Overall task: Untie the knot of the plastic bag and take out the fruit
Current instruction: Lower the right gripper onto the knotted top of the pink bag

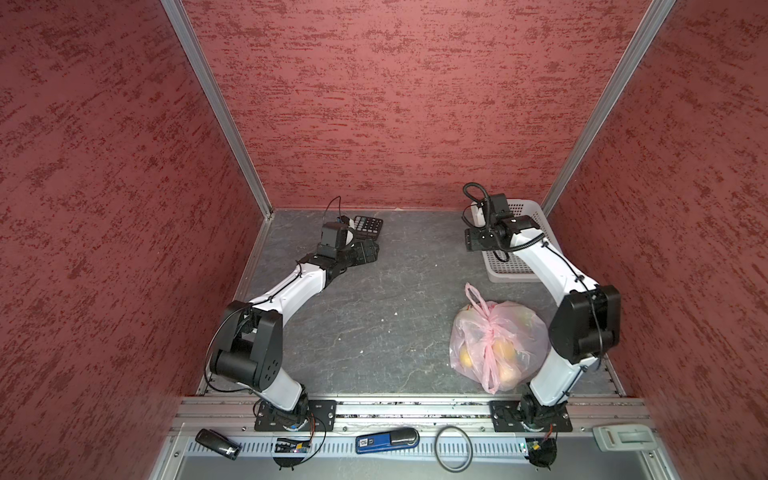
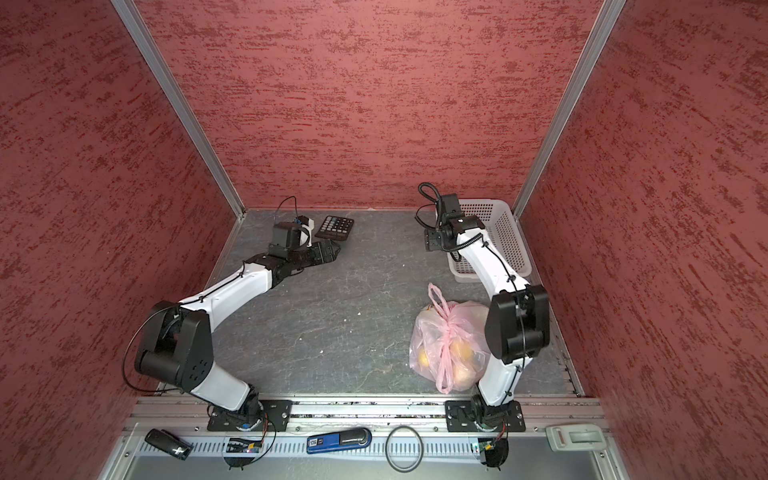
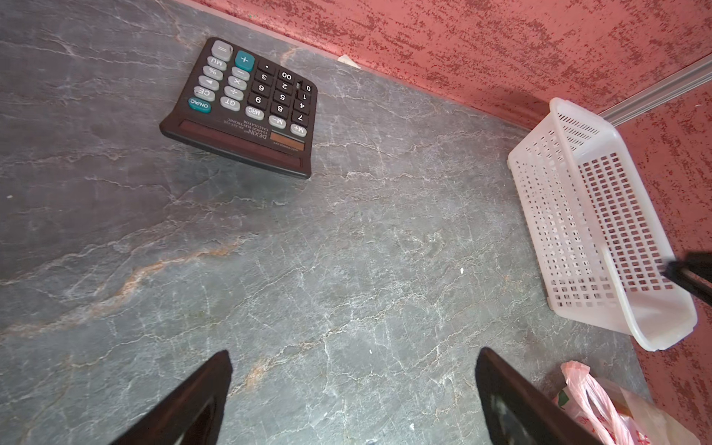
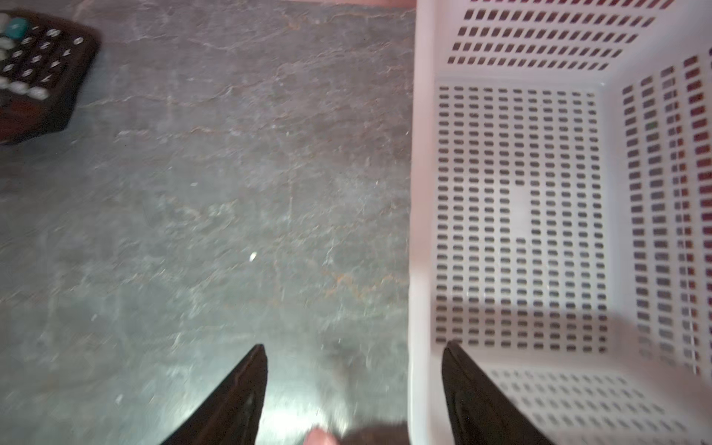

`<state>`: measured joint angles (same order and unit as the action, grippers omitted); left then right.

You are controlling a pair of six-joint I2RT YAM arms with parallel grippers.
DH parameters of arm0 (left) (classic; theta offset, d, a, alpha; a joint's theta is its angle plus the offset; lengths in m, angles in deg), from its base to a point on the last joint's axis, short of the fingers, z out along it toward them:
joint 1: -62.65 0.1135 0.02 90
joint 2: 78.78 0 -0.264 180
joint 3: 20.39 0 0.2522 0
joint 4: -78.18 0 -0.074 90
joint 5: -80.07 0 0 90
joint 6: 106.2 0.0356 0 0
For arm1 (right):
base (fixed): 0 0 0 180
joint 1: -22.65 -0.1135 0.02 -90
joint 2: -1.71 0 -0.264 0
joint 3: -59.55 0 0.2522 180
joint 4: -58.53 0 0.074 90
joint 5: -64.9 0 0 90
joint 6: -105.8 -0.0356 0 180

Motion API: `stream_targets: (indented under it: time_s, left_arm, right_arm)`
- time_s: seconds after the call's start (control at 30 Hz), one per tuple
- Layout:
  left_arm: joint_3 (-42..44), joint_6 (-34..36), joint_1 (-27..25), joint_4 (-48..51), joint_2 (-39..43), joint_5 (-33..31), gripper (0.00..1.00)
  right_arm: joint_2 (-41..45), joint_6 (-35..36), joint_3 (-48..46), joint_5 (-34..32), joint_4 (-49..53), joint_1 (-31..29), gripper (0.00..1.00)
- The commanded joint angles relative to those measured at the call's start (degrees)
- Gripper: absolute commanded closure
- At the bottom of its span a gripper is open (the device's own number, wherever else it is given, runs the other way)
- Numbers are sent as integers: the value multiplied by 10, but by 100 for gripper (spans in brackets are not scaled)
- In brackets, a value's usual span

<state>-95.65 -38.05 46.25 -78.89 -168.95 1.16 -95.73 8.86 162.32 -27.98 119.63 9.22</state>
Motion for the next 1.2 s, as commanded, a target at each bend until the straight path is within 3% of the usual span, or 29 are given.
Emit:
stream_targets:
  time_s: [0.0, 0.2, 0.43, 0.7, 0.83, 0.93, 1.1, 1.17]
  left_arm:
    - [2, 1, -5, 0, -7, 3, 1]
    - [6, 0, -8, -3, -10, 8, 1]
    - [8, -3, -17, -4, -13, 10, 1]
    - [30, -12, -27, -4, 4, 0, 2]
    - [47, -15, -28, -4, 19, -7, 1]
    - [60, -17, -27, -4, 31, -13, 1]
    - [77, -15, -26, 5, 53, -24, 1]
    - [84, -15, -26, 7, 60, -27, 2]
  right_arm:
    - [61, -49, -49, 44, 99, -20, 25]
    - [172, -116, -133, 50, 180, -80, 24]
    - [215, -208, -199, -6, 262, -135, 24]
    - [202, -252, -274, -66, 261, -159, 25]
    - [197, -255, -311, -79, 205, -162, 29]
    - [188, -250, -322, -69, 159, -163, 41]
    - [165, -231, -324, -35, 108, -168, 85]
    - [159, -223, -319, -10, 92, -174, 95]
